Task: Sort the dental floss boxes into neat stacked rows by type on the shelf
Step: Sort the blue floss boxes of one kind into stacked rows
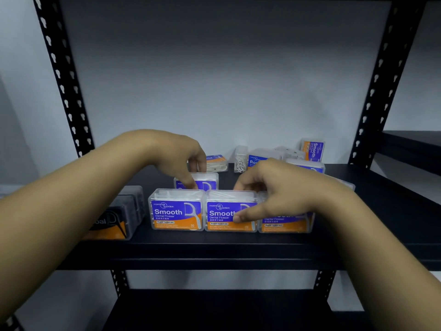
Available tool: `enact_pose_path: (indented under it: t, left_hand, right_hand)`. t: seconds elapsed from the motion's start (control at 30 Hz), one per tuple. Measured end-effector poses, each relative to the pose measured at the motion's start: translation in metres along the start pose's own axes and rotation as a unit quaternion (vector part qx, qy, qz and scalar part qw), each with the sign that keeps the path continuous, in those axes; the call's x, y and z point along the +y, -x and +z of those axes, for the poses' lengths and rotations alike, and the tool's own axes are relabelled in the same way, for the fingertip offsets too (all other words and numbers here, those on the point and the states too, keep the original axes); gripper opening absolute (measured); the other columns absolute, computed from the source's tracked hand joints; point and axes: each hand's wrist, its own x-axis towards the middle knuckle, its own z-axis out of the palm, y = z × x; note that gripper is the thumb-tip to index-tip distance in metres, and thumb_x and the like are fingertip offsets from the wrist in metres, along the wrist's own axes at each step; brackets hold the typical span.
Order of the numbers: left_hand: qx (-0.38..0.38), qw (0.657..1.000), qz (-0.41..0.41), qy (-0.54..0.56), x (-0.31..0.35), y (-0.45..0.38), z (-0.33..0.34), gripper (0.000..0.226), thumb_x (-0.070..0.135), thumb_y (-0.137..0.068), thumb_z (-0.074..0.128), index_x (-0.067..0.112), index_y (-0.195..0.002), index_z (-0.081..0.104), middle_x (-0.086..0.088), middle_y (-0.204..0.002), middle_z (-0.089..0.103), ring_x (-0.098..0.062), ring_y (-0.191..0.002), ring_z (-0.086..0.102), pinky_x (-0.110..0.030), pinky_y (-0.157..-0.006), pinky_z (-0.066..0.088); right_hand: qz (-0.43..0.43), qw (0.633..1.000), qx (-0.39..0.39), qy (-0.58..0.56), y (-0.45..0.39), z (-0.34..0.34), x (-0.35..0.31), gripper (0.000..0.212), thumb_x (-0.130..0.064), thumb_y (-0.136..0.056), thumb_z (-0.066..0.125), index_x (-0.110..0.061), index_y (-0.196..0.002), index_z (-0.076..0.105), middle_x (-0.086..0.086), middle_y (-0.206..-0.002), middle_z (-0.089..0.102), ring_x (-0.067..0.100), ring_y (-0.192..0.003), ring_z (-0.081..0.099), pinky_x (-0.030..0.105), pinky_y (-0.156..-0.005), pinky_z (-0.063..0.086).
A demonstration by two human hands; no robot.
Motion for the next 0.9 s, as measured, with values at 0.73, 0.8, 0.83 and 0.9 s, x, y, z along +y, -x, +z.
enact_pose_path:
  t: [0.73, 0.8, 0.83, 0.9]
  left_hand:
    - [0.015, 0.999, -0.033, 0.026, -0.006, 0.016, -0.021, 0.052, 0.051, -0.075, 0.082, 0.038, -0.121, 0.061, 0.019, -0.116, 0.063, -0.009, -0.107, 0.064, -0.036, -0.097, 0.053]
    - [0.044, 0.999, -0.025, 0.016, 0.002, 0.011, -0.034, 0.052, 0.052, -0.077, 0.080, 0.036, -0.122, 0.062, 0.017, -0.116, 0.064, -0.010, -0.107, 0.064, -0.036, -0.098, 0.052]
    - [0.048, 0.999, -0.020, 0.015, 0.006, 0.006, -0.040, 0.049, 0.051, -0.078, 0.080, 0.034, -0.121, 0.063, 0.016, -0.115, 0.066, -0.010, -0.105, 0.065, -0.037, -0.097, 0.053]
    - [0.036, 0.999, -0.019, 0.031, 0.014, -0.009, -0.051, 0.042, 0.046, -0.081, 0.079, 0.029, -0.118, 0.067, 0.010, -0.112, 0.070, -0.011, -0.101, 0.067, -0.039, -0.094, 0.057]
  right_hand:
    - [0.028, 0.997, 0.022, -0.064, 0.008, -0.037, 0.002, 0.052, -0.071, -0.074, 0.073, -0.038, -0.114, 0.071, -0.016, -0.095, 0.076, 0.000, -0.091, 0.071, 0.027, -0.085, 0.058]
    - [0.051, 0.998, 0.031, -0.037, 0.007, -0.056, 0.007, 0.045, -0.069, -0.076, 0.073, -0.040, -0.110, 0.071, -0.016, -0.094, 0.076, 0.000, -0.090, 0.070, 0.029, -0.083, 0.057]
    - [0.064, 0.997, 0.037, -0.011, 0.003, -0.065, 0.010, 0.042, -0.067, -0.077, 0.073, -0.038, -0.108, 0.072, -0.015, -0.093, 0.075, 0.002, -0.089, 0.070, 0.030, -0.083, 0.057]
    - [0.089, 0.993, 0.044, 0.060, -0.009, -0.081, 0.019, 0.033, -0.059, -0.082, 0.073, -0.034, -0.104, 0.072, -0.013, -0.092, 0.074, 0.005, -0.087, 0.069, 0.034, -0.083, 0.057]
